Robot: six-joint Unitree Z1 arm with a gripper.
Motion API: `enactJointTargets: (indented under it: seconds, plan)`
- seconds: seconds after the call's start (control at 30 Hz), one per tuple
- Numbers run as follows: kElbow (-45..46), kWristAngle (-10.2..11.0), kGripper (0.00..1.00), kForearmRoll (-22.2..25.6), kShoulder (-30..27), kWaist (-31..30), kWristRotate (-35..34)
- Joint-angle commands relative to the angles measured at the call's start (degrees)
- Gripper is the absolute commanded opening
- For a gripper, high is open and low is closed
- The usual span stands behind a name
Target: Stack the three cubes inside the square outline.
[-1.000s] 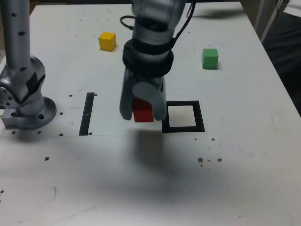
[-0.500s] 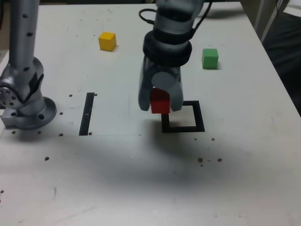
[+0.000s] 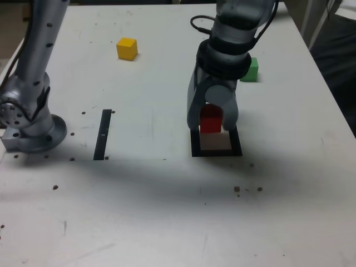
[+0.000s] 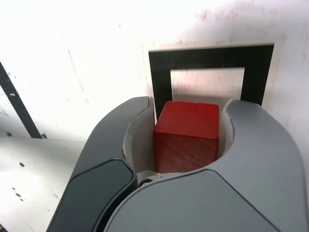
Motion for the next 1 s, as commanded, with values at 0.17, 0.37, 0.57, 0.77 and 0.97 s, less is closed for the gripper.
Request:
enactJointTargets:
  seconds: [0.17,0.37,0.57,0.77,0.97]
  plan:
    - [-1.15,-0.15,0.33,-0.30,2.19,1.34,1.17]
    - [-1.21,-0.90,0.33,-0.79,3.28,1.41,1.53]
    - [-0.90,-1.55,0.37,-1.64,3.85,1.40,1.77]
    - [0.35,-1.91,0.92,-3.20,3.85,1.48,1.74]
    - [1.58,-2.19,0.99,-3.54,3.72,1.79,1.60]
